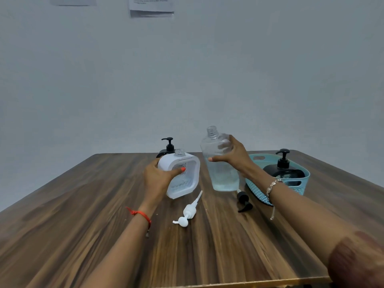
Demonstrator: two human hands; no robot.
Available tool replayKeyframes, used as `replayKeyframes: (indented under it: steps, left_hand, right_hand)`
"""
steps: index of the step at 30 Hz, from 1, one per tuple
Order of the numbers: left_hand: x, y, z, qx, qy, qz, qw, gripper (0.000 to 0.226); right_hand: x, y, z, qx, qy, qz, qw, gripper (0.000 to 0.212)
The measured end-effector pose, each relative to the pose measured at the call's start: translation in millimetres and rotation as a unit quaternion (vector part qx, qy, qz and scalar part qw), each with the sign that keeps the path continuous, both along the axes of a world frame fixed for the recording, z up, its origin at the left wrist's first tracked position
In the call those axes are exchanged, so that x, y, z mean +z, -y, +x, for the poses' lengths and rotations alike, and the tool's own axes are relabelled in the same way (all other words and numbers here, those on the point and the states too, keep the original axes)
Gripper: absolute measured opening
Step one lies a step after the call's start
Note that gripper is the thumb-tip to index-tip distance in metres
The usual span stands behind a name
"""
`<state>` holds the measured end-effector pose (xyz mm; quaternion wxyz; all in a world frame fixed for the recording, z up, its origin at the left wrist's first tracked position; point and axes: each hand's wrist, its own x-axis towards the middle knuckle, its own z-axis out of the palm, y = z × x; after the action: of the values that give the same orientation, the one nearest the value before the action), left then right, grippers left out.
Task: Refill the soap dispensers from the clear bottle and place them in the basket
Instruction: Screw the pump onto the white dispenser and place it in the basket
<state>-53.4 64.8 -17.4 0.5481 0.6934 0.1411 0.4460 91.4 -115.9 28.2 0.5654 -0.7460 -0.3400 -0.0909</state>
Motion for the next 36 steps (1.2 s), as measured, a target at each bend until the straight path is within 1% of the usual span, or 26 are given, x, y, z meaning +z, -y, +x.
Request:
replayKeyframes:
  steps: [3,8,13,15,18,19,20,21,22,23,24,25,26,27,28,29,30,31,32,33,35,36]
  left_hand:
    - [-2.0,-4.7,2.0,-0.013,0.000,-0.018,1.000,0.039]
    - [-6.2,-14.4,5.6,-0.037,-0.009,-0.035,0.999,0.044]
    - [-7.8,-20.6,8.0,-0.053,-0.010,-0.043,0.998,0.043]
    - [-7.5,-21.3,8.7,-0.063,-0.007,-0.048,0.997,0.042]
    - [-6.5,-21.3,8.9,-0.071,0.002,-0.047,0.996,0.038]
    - [-6.3,-21.2,8.5,-0.073,0.005,-0.047,0.996,0.038]
    - [-6.1,-21.3,8.1,-0.074,0.007,-0.047,0.996,0.038]
    - [-6.2,-21.9,7.7,-0.073,0.008,-0.048,0.996,0.038]
    - [-6.1,-22.8,7.3,-0.073,0.008,-0.049,0.996,0.039]
    - [-5.9,-24.2,6.9,-0.072,0.007,-0.052,0.996,0.040]
    - [-5.3,-25.9,6.4,-0.071,0.005,-0.054,0.996,0.041]
    - [-4.6,-27.8,6.0,-0.069,0.004,-0.056,0.996,0.042]
    - [-3.6,-29.7,5.3,-0.066,0.004,-0.058,0.996,0.041]
    - [-2.1,-31.3,4.7,-0.064,0.006,-0.061,0.996,0.040]
    - [-0.8,-32.7,3.6,-0.062,0.008,-0.062,0.996,0.039]
    - [0.8,-33.4,2.4,-0.060,0.009,-0.060,0.996,0.037]
    - [2.0,-33.7,1.0,-0.059,0.010,-0.056,0.997,0.036]
    - [3.3,-33.6,-0.6,-0.059,0.010,-0.053,0.997,0.036]
    - [4.3,-33.3,-2.4,-0.060,0.011,-0.051,0.997,0.036]
    - [5.0,-32.7,-4.0,-0.061,0.009,-0.050,0.997,0.037]
    - [6.2,-30.9,-6.7,-0.065,0.006,-0.048,0.997,0.038]
    - [6.6,-29.5,-7.9,-0.067,0.005,-0.049,0.997,0.038]
  right_hand:
    - [-8.7,0.7,10.4,0.040,-0.059,0.040,0.997,0.071]
    - [-21.1,-2.8,24.8,0.116,-0.123,0.068,0.983,0.075]
    - [-27.6,-3.9,35.0,0.157,-0.153,0.080,0.972,0.076]
    - [-25.7,-2.0,36.1,0.167,-0.152,0.060,0.972,0.082]
    - [-17.4,-0.7,36.5,0.182,-0.156,0.030,0.970,0.102]
    - [-12.8,-1.5,33.6,0.157,-0.143,0.036,0.977,0.103]
    - [-7.7,-2.2,28.0,0.109,-0.107,0.052,0.987,0.099]
    - [-3.4,-3.3,19.9,0.047,-0.047,0.074,0.995,0.090]
    - [-1.9,-3.8,9.4,-0.007,0.034,0.101,0.994,0.076]
    - [-2.4,-4.6,-2.3,-0.044,0.128,0.114,0.984,0.061]
    - [-6.0,-5.2,-14.6,-0.056,0.219,0.101,0.969,0.048]
    - [-12.9,-5.6,-27.2,-0.040,0.290,0.061,0.954,0.039]
    - [-21.5,-5.2,-38.9,0.009,0.330,0.000,0.944,0.032]
    - [-32.2,-4.8,-49.7,0.076,0.335,-0.079,0.936,0.027]
    - [-43.7,-4.9,-58.4,0.136,0.318,-0.168,0.923,0.025]
    - [-54.8,-6.0,-64.4,0.178,0.300,-0.250,0.903,0.030]
    - [-65.3,-8.3,-68.2,0.204,0.292,-0.320,0.878,0.040]
    - [-75.1,-11.9,-69.8,0.215,0.297,-0.372,0.853,0.048]
    - [-81.6,-15.0,-71.0,0.218,0.307,-0.402,0.835,0.053]
    - [-83.5,-17.8,-72.6,0.214,0.318,-0.415,0.825,0.051]
    - [-77.0,-21.0,-75.6,0.211,0.326,-0.415,0.823,0.035]
    - [-71.0,-20.8,-77.0,0.220,0.320,-0.404,0.828,0.027]
